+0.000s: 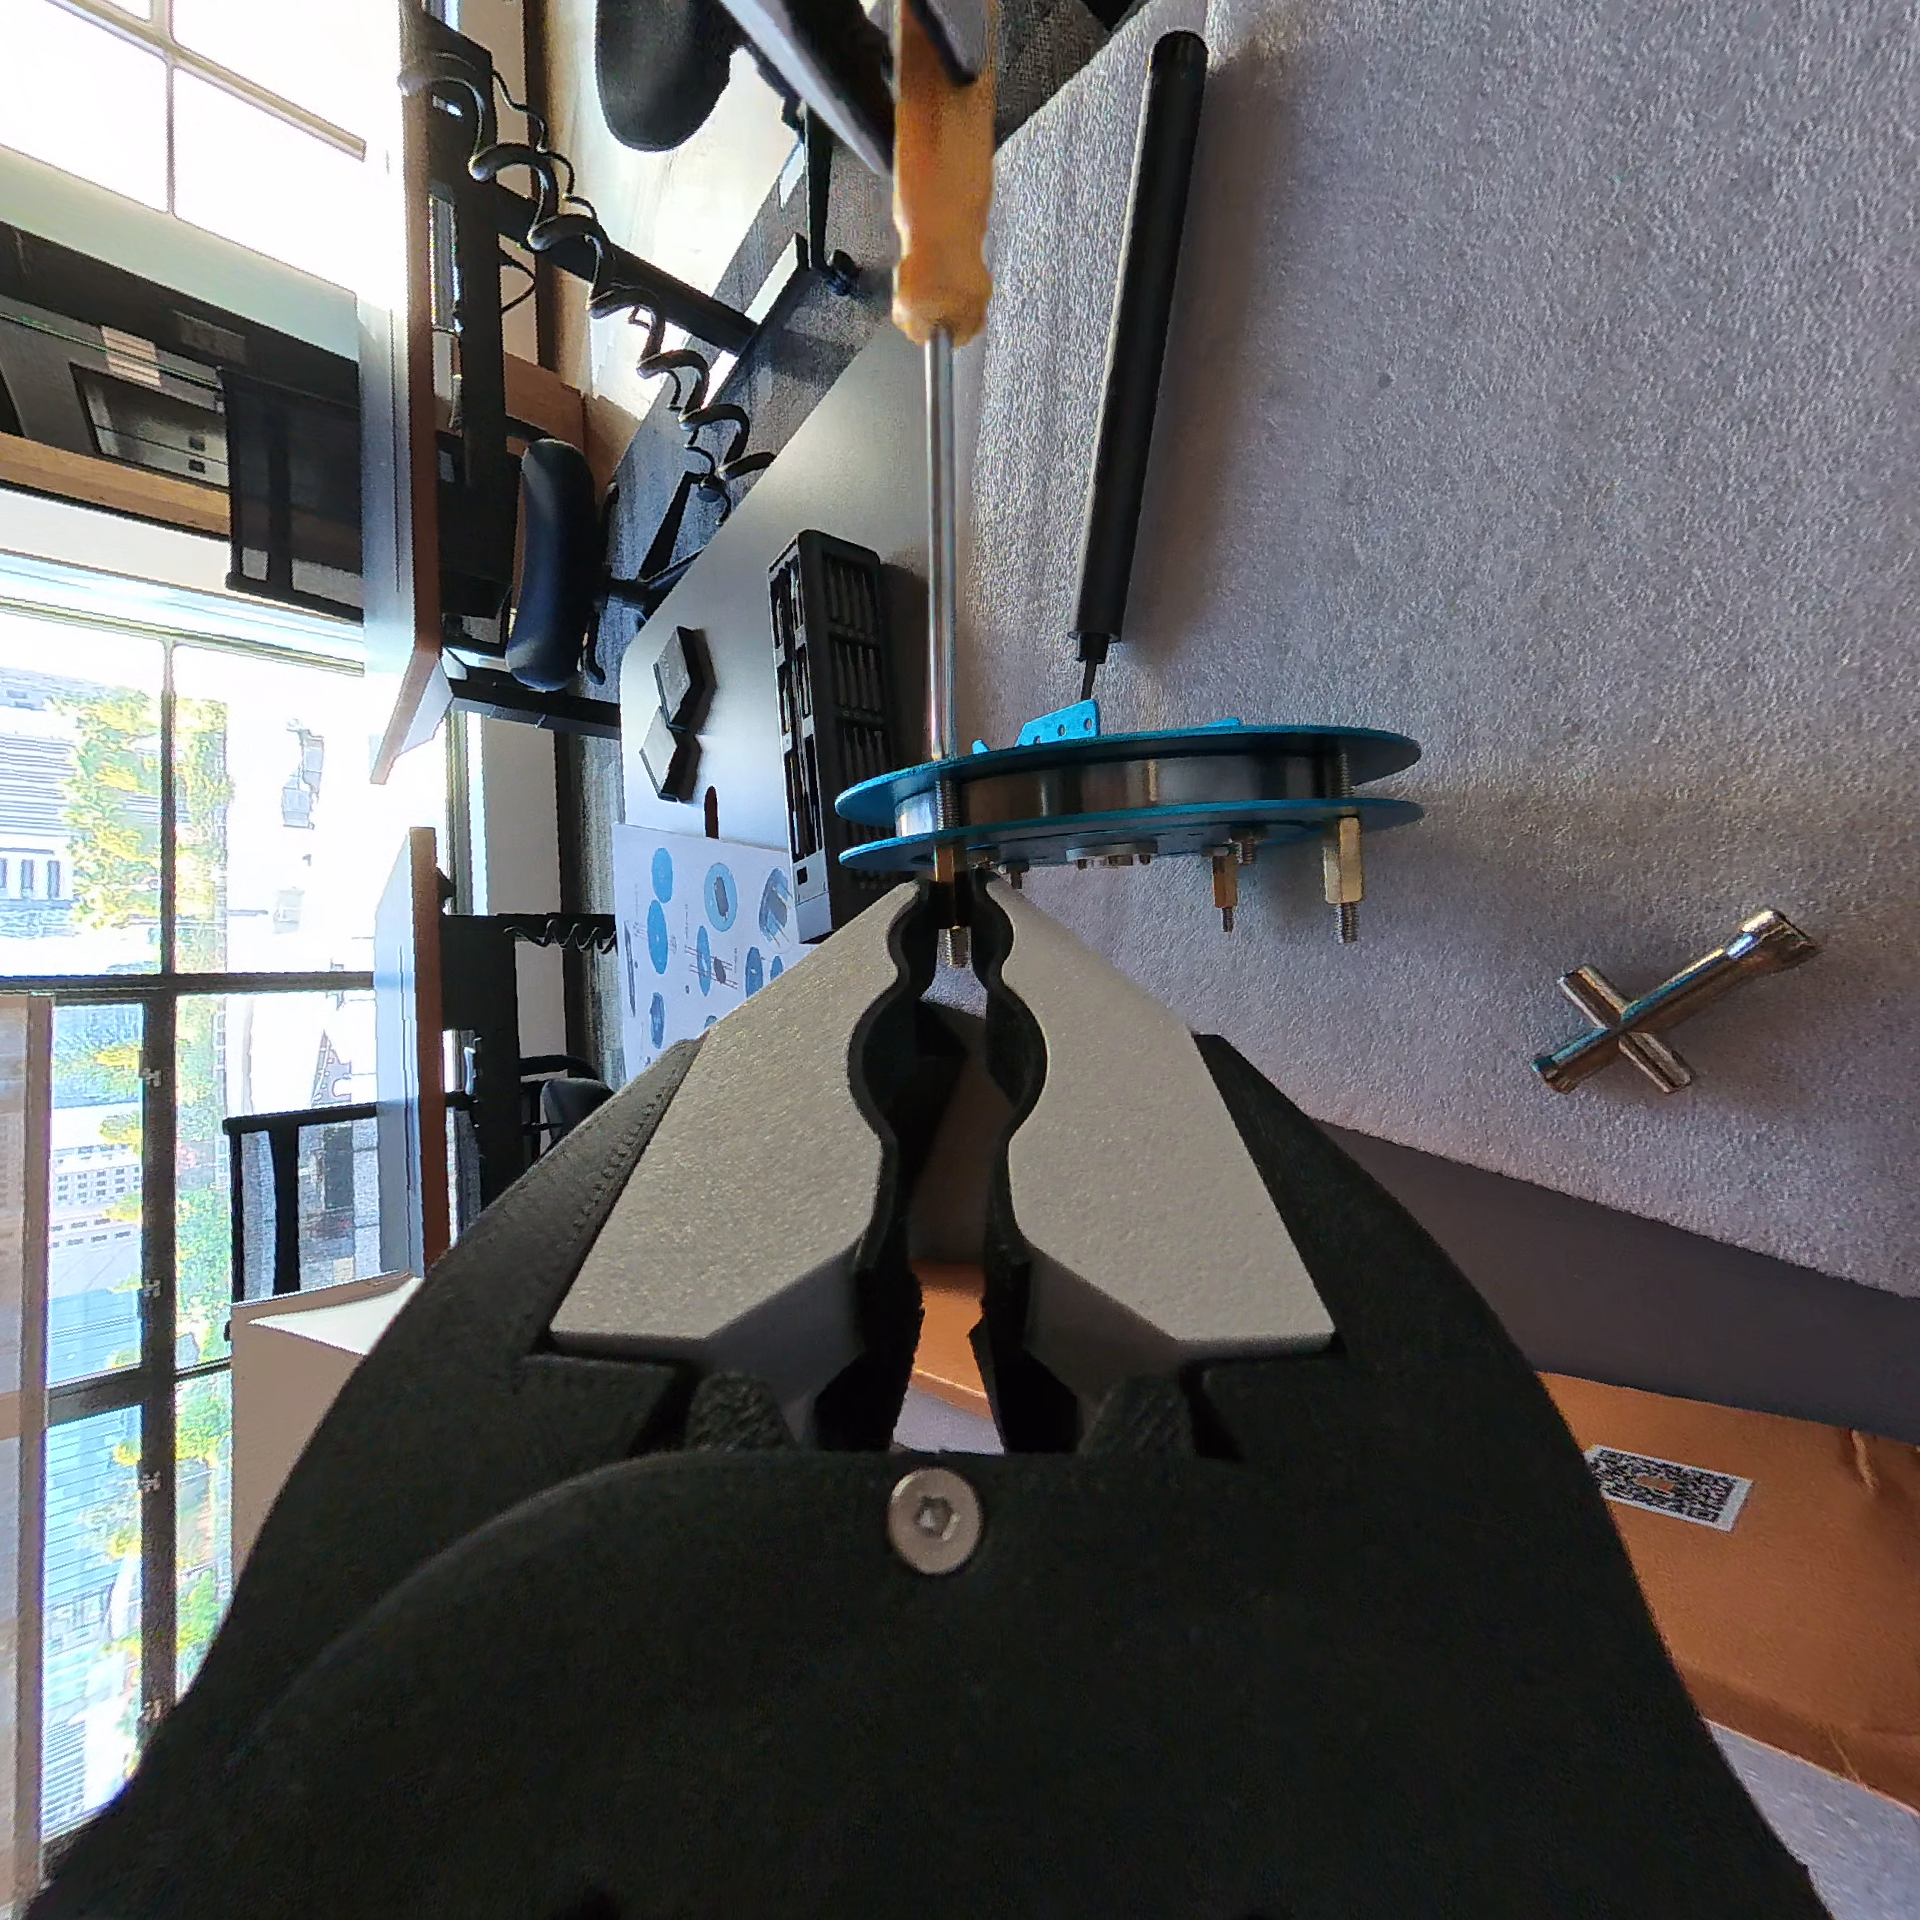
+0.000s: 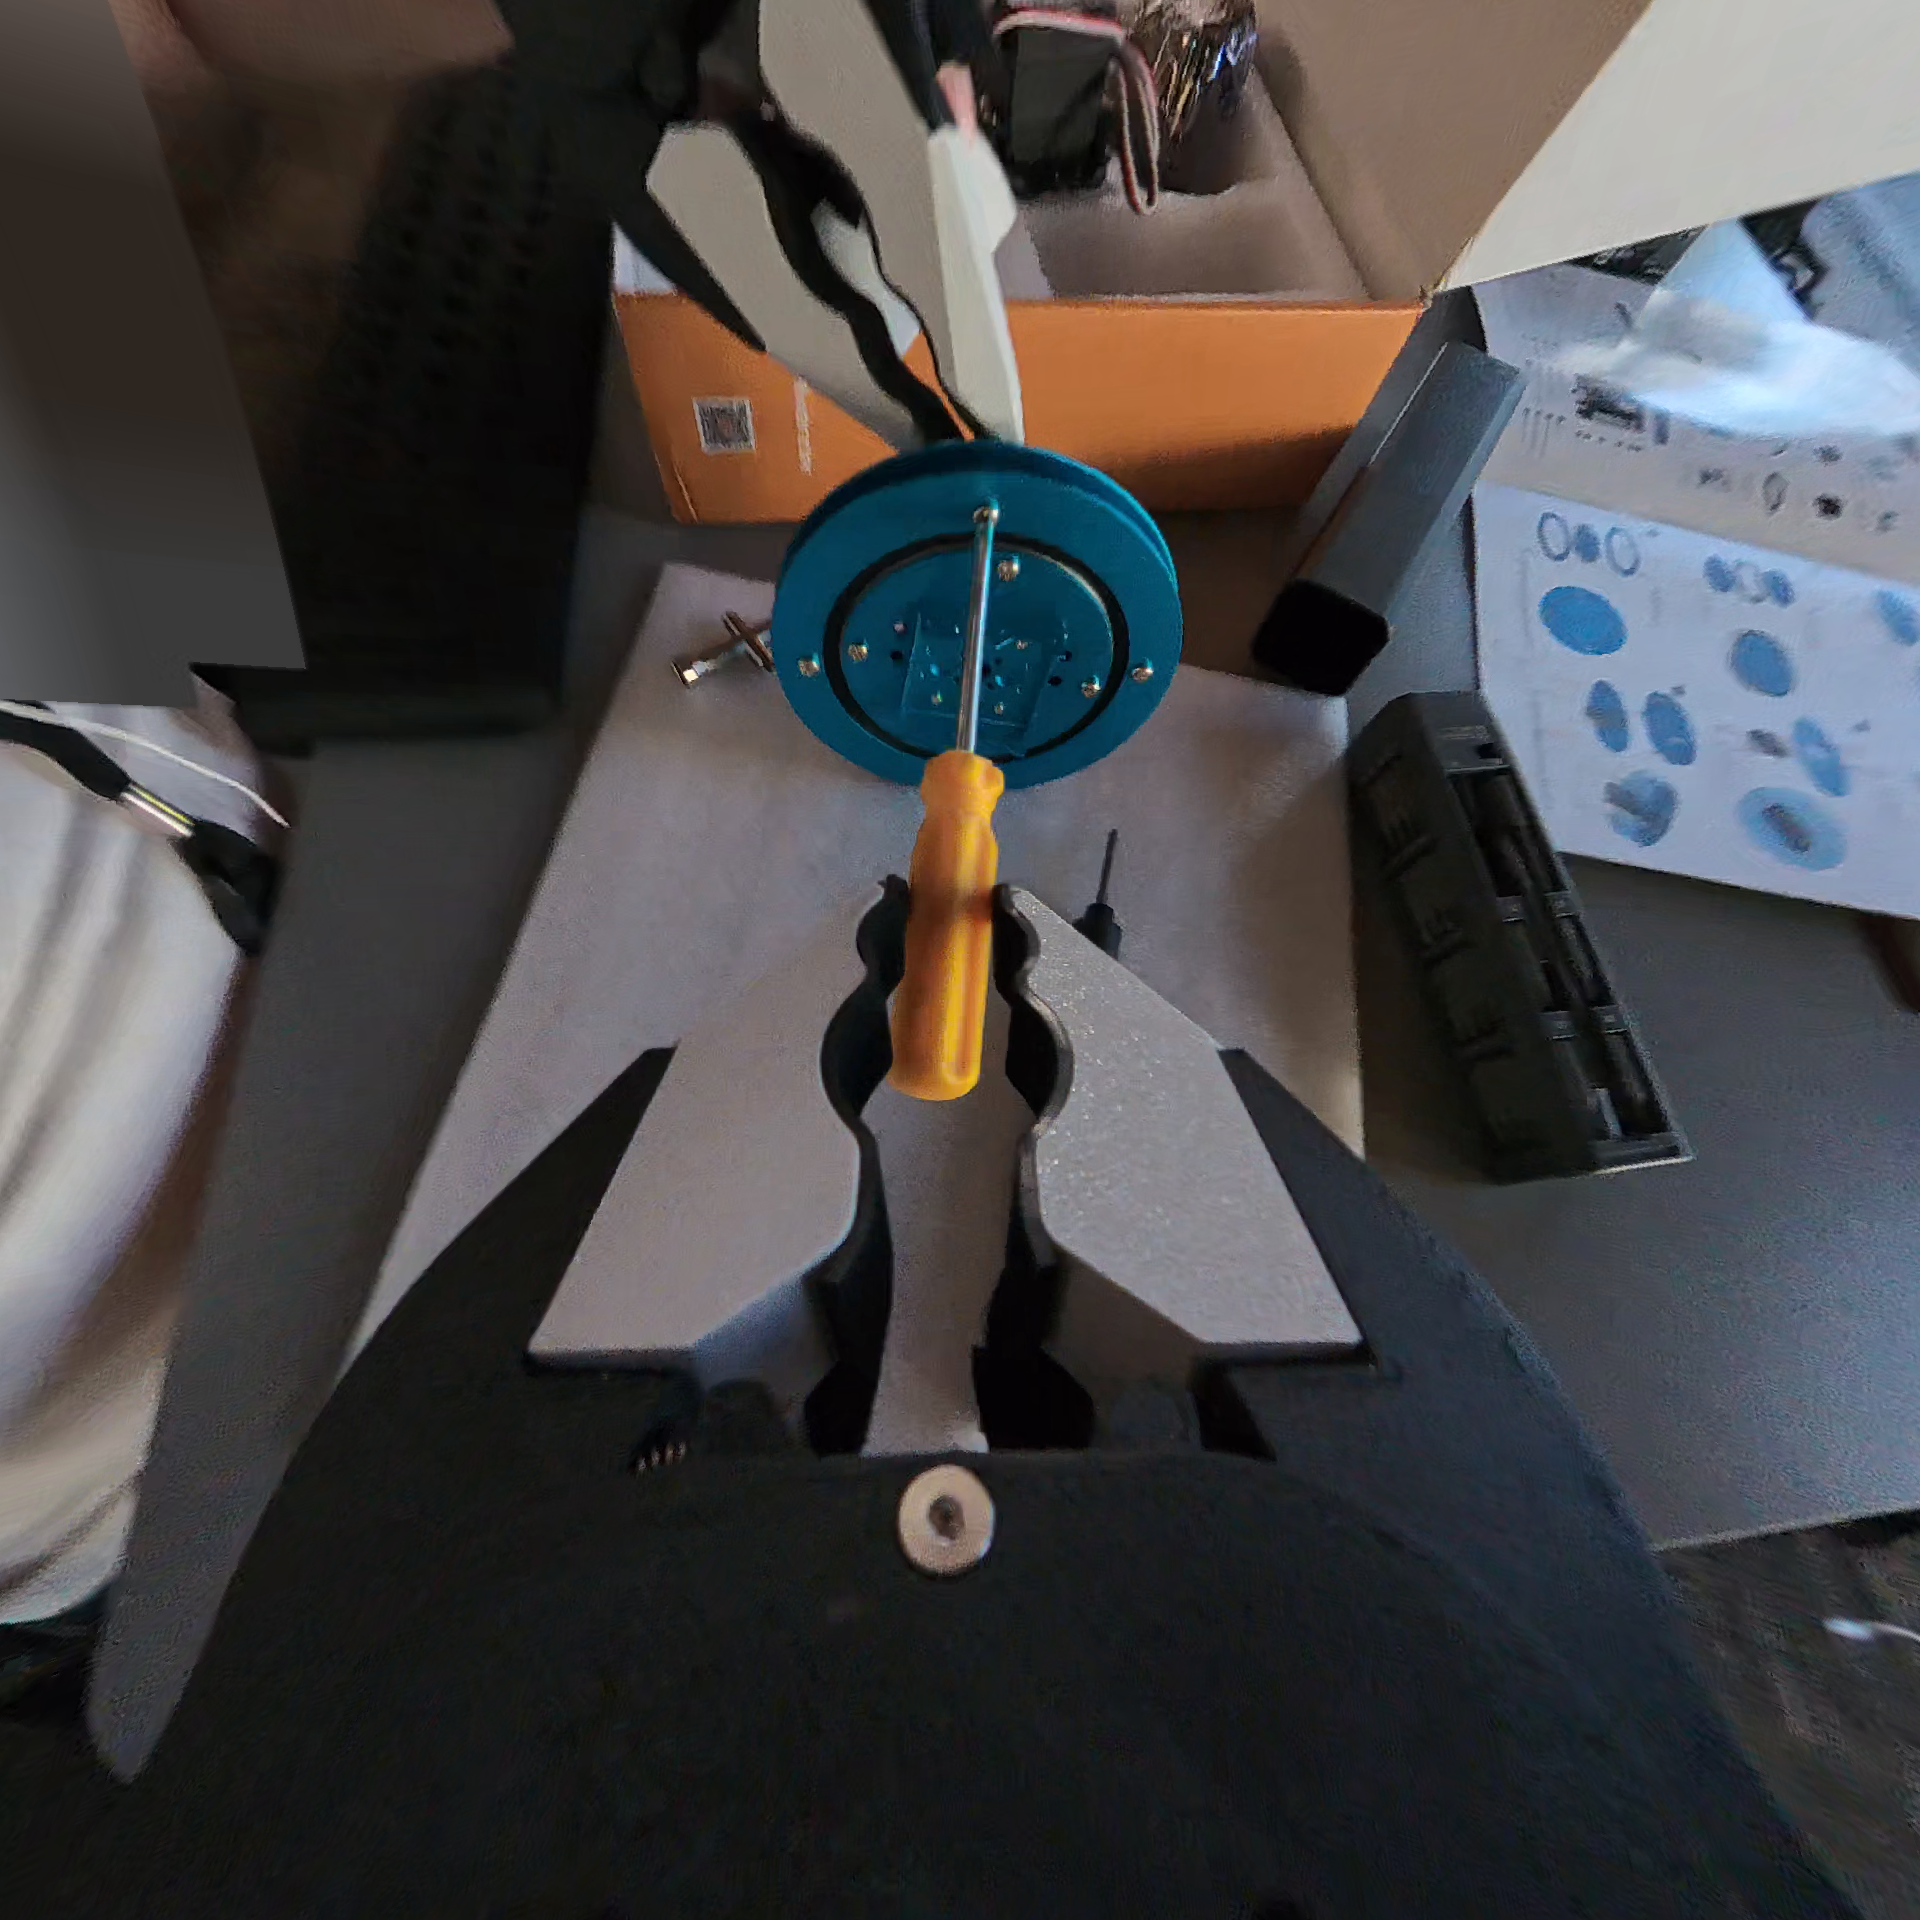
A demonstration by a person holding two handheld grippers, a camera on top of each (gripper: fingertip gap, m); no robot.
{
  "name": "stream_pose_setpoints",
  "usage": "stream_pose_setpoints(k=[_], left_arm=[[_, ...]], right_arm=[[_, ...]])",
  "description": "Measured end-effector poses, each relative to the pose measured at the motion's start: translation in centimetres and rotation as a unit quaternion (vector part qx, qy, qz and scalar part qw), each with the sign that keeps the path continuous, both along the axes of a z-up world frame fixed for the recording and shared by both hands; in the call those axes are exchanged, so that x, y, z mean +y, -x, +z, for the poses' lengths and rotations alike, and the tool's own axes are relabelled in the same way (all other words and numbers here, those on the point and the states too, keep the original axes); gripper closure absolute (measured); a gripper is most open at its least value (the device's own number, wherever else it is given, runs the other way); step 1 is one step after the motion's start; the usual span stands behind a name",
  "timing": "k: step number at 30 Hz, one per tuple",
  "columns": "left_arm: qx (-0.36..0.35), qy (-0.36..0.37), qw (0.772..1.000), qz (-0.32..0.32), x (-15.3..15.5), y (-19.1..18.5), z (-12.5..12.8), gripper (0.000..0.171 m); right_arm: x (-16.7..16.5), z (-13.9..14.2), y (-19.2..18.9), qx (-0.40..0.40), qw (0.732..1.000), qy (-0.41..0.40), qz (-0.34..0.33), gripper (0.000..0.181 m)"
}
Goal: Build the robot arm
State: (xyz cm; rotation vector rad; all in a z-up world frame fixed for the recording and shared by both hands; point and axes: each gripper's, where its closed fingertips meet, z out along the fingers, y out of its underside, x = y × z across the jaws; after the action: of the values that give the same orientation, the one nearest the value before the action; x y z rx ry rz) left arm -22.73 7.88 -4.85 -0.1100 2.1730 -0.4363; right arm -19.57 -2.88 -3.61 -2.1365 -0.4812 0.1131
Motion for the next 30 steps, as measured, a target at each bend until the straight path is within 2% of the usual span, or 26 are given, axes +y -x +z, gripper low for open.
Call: stream_pose_setpoints(k=[4, 5, 8, 10, 12, 15, 22, 30], left_arm=[[-0.002, -0.003, 1.000, 0.005, 0.1, 0.0, 0.0, 0.167], [-0.003, -0.003, 1.000, 0.006, 0.2, 0.0, 0.0, 0.167], [-0.005, -0.003, 1.000, 0.008, 0.3, 0.0, -0.1, 0.167], [-0.005, -0.002, 1.000, 0.005, 0.1, 0.0, 0.0, 0.167], [-0.007, -0.007, 1.000, 0.002, -0.2, -0.1, 0.0, 0.168], [-0.009, -0.017, 1.000, -0.004, -0.5, -0.1, 0.1, 0.168], [-0.009, -0.028, 1.000, -0.001, -0.3, -0.2, 0.0, 0.168], [-0.005, -0.027, 1.000, -0.006, -0.7, 0.0, 0.1, 0.168]], right_arm=[[0.1, -0.5, 0.2, -0.080, 0.997, -0.012, -0.005, 0.168], [0.1, -0.4, 0.4, -0.061, 0.998, -0.011, -0.008, 0.167], [0.3, 0.4, 0.2, 0.067, 0.997, -0.011, -0.032, 0.168], [0.1, -0.1, -0.3, 0.130, 0.991, 0.008, -0.042, 0.168], [0.0, -1.0, -0.6, 0.124, 0.992, 0.005, -0.034, 0.168], [-0.3, -2.6, -0.4, 0.072, 0.997, 0.008, -0.019, 0.167], [-1.9, -2.9, -1.0, 0.069, 0.997, -0.010, -0.036, 0.168], [-4.9, -10.3, 0.8, 0.064, 0.992, 0.098, -0.037, 0.164]])
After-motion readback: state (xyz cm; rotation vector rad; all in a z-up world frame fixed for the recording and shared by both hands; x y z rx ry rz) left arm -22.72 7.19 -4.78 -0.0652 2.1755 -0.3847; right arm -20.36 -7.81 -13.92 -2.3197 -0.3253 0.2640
